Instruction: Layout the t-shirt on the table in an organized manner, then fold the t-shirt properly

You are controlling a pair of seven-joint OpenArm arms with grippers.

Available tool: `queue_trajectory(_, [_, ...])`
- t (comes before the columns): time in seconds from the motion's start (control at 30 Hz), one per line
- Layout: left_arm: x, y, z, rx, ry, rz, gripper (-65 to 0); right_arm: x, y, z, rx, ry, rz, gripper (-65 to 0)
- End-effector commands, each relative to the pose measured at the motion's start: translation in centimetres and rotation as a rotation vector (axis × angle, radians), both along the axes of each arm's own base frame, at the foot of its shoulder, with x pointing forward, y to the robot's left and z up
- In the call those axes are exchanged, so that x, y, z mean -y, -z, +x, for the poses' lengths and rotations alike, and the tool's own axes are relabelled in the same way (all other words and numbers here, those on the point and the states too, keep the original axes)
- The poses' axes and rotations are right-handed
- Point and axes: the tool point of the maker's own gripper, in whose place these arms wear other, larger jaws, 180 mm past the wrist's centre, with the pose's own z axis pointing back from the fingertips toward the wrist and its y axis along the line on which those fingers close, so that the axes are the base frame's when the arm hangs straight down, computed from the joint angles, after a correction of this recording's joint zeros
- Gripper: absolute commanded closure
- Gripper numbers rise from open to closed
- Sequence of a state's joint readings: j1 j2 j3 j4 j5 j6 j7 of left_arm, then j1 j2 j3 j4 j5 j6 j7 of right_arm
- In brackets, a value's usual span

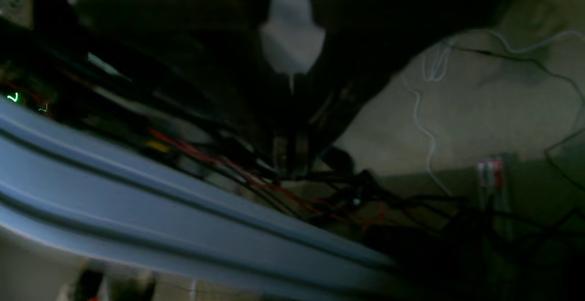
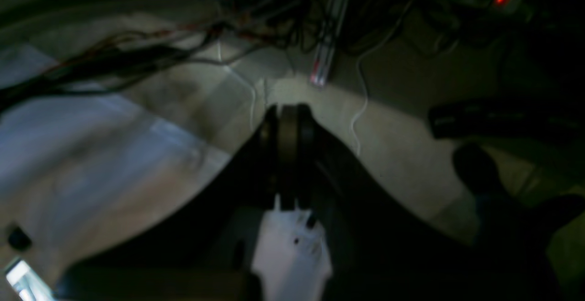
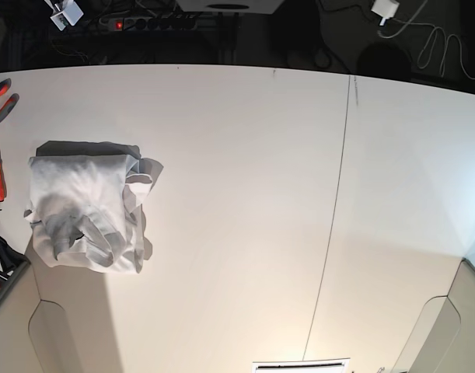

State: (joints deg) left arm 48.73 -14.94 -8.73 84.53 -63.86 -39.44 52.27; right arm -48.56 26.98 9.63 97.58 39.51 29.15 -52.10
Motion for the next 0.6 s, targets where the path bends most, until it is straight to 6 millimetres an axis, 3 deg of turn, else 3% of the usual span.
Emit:
queue_trajectory(0.0, [1.2,0.0,-1.0,-0.004,0.046,-0.006,0.0,0.4,0.2,-1.3,-0.039,-0.009,-0.002,0.0])
queue_trajectory(0.13, [5.0,1.9,-3.6,0.0,0.259,0.026,0.0,0.4,2.5,-4.0,-0.077,0.072,0.007,0.0])
queue_trajectory(0.23, [6.2,3.6,-4.9,0.039,0.381,0.075,0.0,0.8,4.5,-5.8,-0.062,0.09,-0.02,0.0])
queue_trajectory(0.4, [5.4,7.0,-7.1,0.026,0.527,0.154,0.0,1.1,7.5,-9.0,-0.168,0.084,-0.049,0.0])
queue_trajectory(0.5, [4.5,9.0,-7.4,0.008,0.545,0.188,0.0,0.2,9.3,-9.0,-0.204,0.094,-0.042,0.0])
queue_trajectory(0.57, [3.9,10.1,-6.6,0.018,0.53,0.207,0.0,-1.0,10.4,-7.9,-0.205,0.1,-0.026,0.0])
